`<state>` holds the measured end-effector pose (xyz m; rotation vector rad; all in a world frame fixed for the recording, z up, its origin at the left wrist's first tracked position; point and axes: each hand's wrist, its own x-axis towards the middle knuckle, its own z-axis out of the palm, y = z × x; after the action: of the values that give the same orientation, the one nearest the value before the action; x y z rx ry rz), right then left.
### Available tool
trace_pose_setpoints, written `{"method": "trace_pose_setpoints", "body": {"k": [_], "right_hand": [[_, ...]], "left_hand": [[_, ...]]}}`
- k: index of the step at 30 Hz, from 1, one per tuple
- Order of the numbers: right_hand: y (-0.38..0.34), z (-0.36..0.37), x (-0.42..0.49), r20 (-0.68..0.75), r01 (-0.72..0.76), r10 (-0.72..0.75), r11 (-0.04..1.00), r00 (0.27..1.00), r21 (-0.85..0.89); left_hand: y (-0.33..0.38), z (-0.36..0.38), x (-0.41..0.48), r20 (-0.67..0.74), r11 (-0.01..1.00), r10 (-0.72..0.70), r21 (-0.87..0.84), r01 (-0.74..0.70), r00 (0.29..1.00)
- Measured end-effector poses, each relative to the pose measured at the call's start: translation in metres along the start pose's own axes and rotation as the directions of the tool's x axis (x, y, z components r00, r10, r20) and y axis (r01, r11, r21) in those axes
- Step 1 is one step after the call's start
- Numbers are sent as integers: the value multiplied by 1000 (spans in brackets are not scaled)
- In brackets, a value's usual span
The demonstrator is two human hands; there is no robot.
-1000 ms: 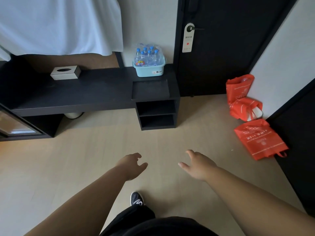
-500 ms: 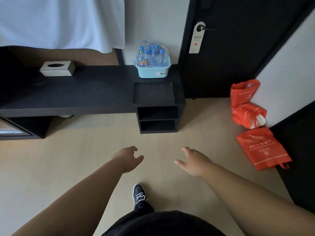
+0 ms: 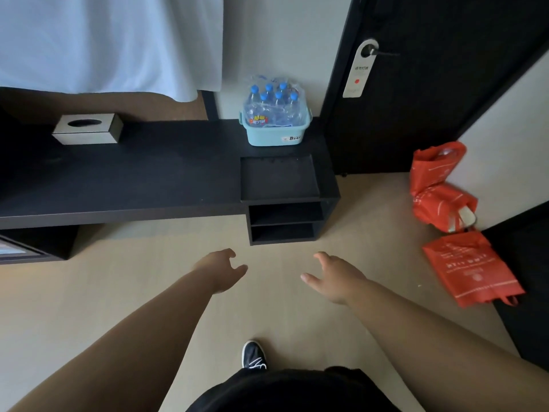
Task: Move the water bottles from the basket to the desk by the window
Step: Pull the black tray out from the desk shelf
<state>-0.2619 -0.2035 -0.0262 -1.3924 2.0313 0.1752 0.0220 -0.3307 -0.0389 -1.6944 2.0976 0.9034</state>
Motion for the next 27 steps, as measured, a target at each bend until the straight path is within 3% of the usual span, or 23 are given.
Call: {"method": "trace_pose_setpoints", "body": {"k": [14, 27], "right_hand": [[17, -41, 84, 59, -11, 13, 1000, 998, -24], [70, -174, 213, 31, 72, -71, 997, 997, -34]], "left_hand": [[31, -29, 72, 32, 998, 5, 60, -7, 999], [141, -96, 168, -29, 997, -25, 76, 27, 999]]}}
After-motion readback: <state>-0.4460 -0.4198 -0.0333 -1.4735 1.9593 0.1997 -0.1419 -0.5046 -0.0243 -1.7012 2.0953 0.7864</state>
